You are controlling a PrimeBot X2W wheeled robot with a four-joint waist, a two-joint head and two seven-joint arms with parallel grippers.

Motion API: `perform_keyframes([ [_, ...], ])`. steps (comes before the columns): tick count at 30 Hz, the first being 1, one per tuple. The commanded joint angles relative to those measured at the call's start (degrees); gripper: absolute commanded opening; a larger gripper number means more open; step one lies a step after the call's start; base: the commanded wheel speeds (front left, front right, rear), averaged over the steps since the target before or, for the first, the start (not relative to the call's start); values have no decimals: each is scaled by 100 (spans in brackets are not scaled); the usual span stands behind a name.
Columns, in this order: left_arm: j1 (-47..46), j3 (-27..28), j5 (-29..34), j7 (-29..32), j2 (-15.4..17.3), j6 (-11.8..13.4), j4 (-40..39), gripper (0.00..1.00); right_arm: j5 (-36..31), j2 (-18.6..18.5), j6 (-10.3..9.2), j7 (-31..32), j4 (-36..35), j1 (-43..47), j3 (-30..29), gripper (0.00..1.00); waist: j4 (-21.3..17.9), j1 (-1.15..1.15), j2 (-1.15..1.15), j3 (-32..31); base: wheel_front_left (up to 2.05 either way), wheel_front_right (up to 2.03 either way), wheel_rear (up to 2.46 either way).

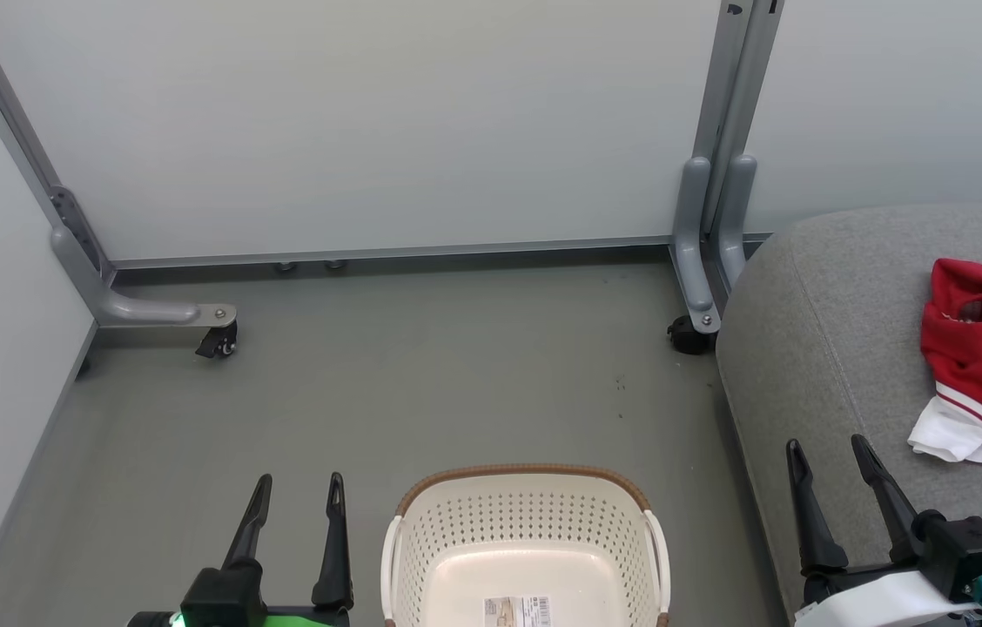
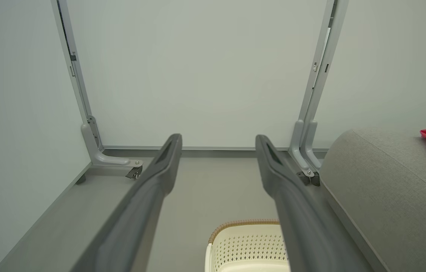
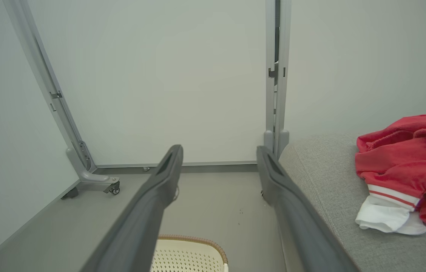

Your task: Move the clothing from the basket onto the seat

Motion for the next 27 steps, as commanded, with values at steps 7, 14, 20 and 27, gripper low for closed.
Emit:
perform_keyframes([
  [7,32,-51,53,1,0,-55,224,0,1,54,0,2,149,9,-5,0,26,0,0,24,0,0,0],
  [14,-53,70,-758,145,42,-132,222,0,770,61,0,188,237,-122,-60,0,10,0,0,55,0,0,0],
  [20,-171,175,-1428,277,80,-217,278,0,1404,62,0,348,307,-244,-111,0,-4,0,0,82,0,0,0],
  [27,-298,292,-2133,420,114,-306,337,0,2075,67,-1,517,381,-367,-166,0,-20,0,0,113,0,0,0],
])
